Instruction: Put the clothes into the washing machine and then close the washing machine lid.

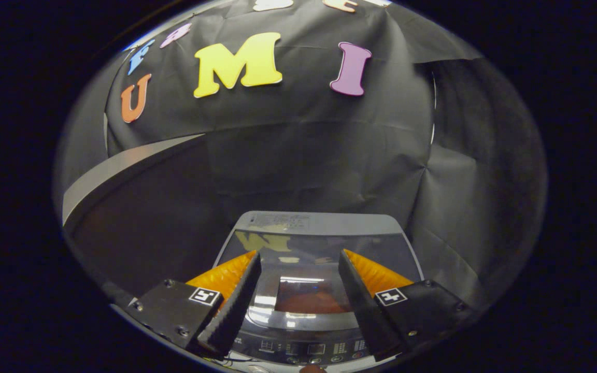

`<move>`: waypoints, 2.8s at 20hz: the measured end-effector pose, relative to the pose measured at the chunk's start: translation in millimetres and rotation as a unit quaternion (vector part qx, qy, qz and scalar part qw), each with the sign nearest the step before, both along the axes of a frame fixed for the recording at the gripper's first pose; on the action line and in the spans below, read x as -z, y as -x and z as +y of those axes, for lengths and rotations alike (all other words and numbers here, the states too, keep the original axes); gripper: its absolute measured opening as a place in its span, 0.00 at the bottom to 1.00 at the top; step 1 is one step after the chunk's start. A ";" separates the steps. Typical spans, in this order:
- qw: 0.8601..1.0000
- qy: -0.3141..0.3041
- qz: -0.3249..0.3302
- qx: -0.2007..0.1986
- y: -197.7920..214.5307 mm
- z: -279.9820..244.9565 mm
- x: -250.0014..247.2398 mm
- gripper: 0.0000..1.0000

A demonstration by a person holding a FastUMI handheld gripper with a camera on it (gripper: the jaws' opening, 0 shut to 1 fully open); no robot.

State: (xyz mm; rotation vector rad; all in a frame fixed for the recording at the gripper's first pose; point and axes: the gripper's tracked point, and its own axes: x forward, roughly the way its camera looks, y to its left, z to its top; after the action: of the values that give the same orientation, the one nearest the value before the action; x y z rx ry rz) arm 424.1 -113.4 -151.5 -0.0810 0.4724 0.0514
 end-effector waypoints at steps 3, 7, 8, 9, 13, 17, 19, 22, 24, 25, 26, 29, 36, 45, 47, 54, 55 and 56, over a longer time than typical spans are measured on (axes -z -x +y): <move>0.999 0.037 -0.022 -0.006 20.8 10.1 -20.4 0.94; 0.994 0.074 -0.071 -0.042 53.7 37.0 -67.6 1.00; 0.992 0.075 -0.087 -0.047 65.5 41.8 -81.2 0.99; 0.992 0.072 -0.095 -0.046 81.4 42.5 -89.3 0.99; 0.993 0.009 -0.115 0.003 149.5 50.3 -131.6 0.99; 0.988 -0.035 -0.145 0.030 219.6 55.1 -169.2 0.99; 0.986 -0.036 -0.158 0.030 251.4 54.1 -182.7 0.99; 0.987 -0.022 -0.159 0.030 290.8 48.5 -191.9 0.99; 0.985 -0.026 -0.170 0.030 315.2 48.2 -203.4 0.99; 0.983 -0.032 -0.177 0.029 325.4 50.0 -207.2 1.00; 0.982 -0.036 -0.184 0.030 335.2 49.7 -211.3 0.99; 0.979 -0.043 -0.197 0.020 358.1 47.0 -215.6 0.99; 0.979 -0.054 -0.197 0.025 397.7 20.0 -209.8 0.99; 0.975 -0.047 -0.214 0.027 434.8 12.8 -218.3 0.99; 0.975 -0.046 -0.216 0.023 439.4 15.7 -221.6 0.99; 0.976 -0.033 -0.217 0.008 446.8 22.4 -224.2 0.99; 0.976 -0.034 -0.217 0.007 447.1 23.3 -224.6 0.99; 0.975 -0.035 -0.218 0.007 446.9 23.6 -226.7 0.99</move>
State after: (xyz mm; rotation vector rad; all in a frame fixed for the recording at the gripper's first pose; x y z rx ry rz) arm -22.8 -89.8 75.1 -0.0186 0.0315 0.0358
